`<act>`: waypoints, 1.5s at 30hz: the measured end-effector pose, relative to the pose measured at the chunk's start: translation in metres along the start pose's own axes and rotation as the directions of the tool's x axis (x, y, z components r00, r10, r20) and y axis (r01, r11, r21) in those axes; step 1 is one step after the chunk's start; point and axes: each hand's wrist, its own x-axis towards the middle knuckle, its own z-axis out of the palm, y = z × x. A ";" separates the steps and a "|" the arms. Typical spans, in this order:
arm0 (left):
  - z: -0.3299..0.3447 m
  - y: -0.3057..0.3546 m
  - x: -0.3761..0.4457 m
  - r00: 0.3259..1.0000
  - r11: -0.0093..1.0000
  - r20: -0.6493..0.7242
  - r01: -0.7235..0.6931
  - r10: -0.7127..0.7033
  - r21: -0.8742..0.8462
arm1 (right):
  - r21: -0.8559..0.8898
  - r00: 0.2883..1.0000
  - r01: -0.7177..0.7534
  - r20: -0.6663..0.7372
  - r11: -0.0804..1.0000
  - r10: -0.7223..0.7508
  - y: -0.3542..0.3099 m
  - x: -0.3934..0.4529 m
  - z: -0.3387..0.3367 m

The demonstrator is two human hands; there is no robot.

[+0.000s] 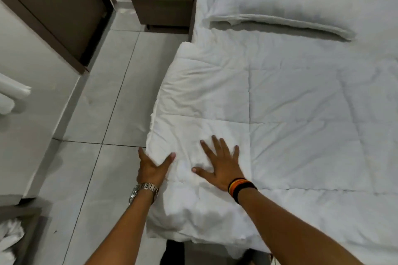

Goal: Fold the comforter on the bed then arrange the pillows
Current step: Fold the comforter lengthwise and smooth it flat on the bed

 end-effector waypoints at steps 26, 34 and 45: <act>0.053 0.351 0.304 0.617 0.499 0.473 -0.787 0.629 0.364 | 0.400 0.724 -0.453 -0.358 0.797 0.591 -0.018 0.220 -0.106; 0.033 0.409 0.370 0.333 0.321 0.881 -0.920 0.335 0.226 | 0.424 0.583 -0.639 -0.278 0.642 0.763 -0.044 0.300 -0.087; 0.019 0.383 0.433 0.587 0.340 0.780 -0.794 0.214 0.504 | 0.363 0.642 -0.653 -0.200 0.665 0.740 -0.067 0.317 -0.082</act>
